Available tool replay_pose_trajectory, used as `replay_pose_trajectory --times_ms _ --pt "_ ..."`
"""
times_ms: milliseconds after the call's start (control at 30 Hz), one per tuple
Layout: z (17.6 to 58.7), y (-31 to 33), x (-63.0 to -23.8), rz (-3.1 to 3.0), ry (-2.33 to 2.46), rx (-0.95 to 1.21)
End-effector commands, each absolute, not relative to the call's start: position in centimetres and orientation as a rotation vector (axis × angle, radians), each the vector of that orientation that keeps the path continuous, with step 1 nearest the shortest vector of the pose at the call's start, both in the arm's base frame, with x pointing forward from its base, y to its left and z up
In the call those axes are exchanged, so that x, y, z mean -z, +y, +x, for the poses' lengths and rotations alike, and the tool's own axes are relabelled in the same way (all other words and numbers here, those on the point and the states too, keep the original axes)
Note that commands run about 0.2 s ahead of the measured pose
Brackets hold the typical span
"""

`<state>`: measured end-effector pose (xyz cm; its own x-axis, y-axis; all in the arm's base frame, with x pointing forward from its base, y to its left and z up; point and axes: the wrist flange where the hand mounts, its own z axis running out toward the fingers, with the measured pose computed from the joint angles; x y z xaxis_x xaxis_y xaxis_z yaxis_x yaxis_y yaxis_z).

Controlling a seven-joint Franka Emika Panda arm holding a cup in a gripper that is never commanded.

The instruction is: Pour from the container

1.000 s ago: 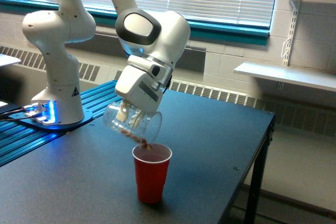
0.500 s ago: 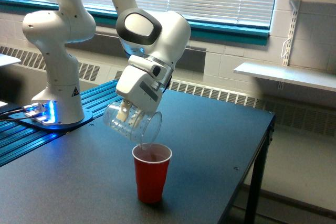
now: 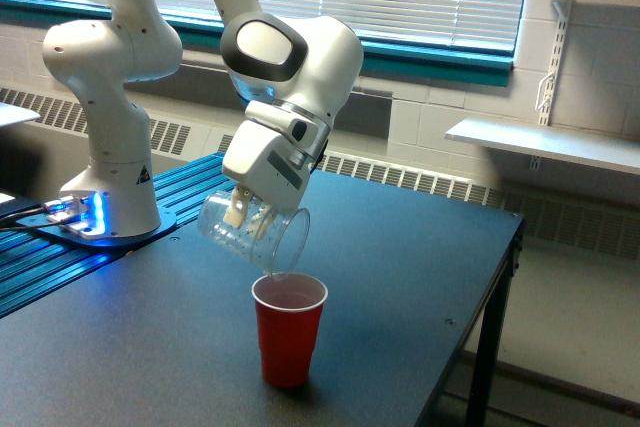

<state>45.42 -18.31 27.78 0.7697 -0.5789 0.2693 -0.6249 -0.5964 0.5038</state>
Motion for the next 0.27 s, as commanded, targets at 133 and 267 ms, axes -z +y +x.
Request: replay_pose_trajectory --times_ms 133,267 --pt "45.76 -17.93 -28.93 2.396 -0.895 -0.143" --pt "45.54 -17.89 -28.99 2.405 -0.883 -0.167"
